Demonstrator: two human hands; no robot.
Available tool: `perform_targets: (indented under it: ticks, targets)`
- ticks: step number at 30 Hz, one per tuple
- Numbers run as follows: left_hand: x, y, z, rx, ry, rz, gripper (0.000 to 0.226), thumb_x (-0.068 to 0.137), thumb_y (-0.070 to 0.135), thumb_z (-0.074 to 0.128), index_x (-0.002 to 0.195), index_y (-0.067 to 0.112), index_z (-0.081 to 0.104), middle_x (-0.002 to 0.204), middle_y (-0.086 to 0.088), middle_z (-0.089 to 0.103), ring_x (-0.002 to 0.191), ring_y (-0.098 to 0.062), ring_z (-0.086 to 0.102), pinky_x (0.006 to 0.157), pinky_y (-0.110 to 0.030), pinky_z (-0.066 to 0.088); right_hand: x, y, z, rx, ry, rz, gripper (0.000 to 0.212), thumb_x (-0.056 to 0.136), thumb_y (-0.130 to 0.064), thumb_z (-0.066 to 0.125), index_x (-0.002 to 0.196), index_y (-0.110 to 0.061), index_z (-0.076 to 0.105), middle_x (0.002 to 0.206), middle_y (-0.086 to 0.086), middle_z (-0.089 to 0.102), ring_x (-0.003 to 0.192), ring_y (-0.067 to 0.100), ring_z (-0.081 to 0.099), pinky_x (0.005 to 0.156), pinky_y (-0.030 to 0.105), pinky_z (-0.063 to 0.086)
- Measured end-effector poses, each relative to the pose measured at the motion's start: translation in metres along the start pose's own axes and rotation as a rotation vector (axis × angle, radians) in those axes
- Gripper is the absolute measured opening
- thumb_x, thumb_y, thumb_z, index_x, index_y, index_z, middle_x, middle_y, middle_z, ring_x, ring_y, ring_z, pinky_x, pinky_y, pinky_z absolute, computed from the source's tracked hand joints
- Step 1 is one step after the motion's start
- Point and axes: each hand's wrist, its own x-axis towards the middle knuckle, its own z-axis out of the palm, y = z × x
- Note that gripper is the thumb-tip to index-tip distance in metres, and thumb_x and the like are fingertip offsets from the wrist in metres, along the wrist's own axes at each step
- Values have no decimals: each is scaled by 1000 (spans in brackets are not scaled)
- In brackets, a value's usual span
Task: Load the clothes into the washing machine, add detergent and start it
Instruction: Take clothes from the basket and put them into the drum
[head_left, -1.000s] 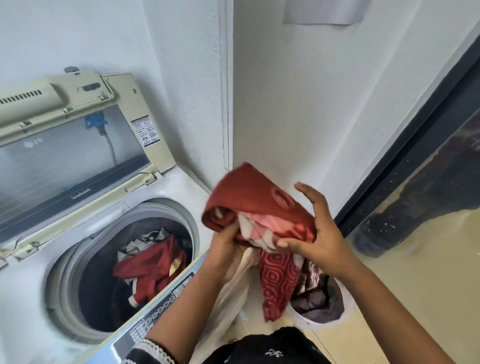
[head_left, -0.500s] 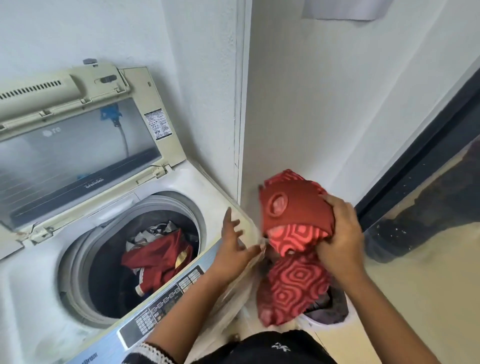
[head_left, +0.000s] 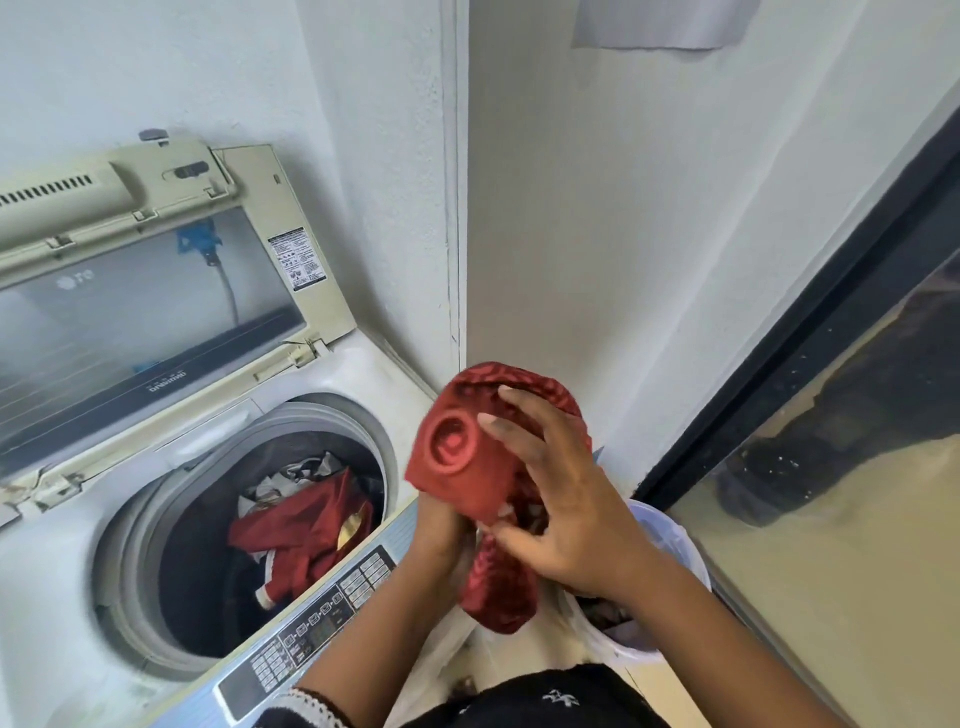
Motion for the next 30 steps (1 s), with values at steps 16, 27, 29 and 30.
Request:
perform_targets:
  ticks: [16, 27, 29, 30]
  targets:
    - [2, 29, -16, 271, -275, -319, 52, 85, 25, 71, 131, 14, 49, 123, -17, 66, 104, -25, 67, 92, -42, 56, -27, 65, -20, 258, 310, 490, 63, 67, -49, 74, 126, -40, 51, 111, -10, 65, 96, 12, 67, 79, 31, 55]
    - [13, 24, 16, 583, -352, 331, 92, 63, 27, 87, 141, 22, 38, 134, 5, 55, 125, -3, 53, 106, -34, 46, 30, 2, -32, -157, 99, 128, 69, 68, -13, 66, 134, -27, 52, 127, -3, 61, 114, 13, 55, 92, 33, 50]
    - [20, 26, 11, 489, -187, 348, 70, 66, 38, 79, 130, 26, 55, 125, 5, 64, 118, -7, 60, 103, -36, 49, 34, -4, -25, 37, 122, 119, 76, 69, -5, 71, 136, -30, 46, 138, -6, 50, 124, 8, 52, 94, 24, 51]
    - [23, 24, 3, 387, -149, 324, 63, 66, 39, 77, 126, 27, 60, 123, 4, 67, 116, -11, 62, 101, -36, 50, 33, -3, -24, 170, 120, 130, 79, 72, -7, 78, 139, -30, 43, 143, -6, 43, 129, 5, 47, 97, 21, 49]
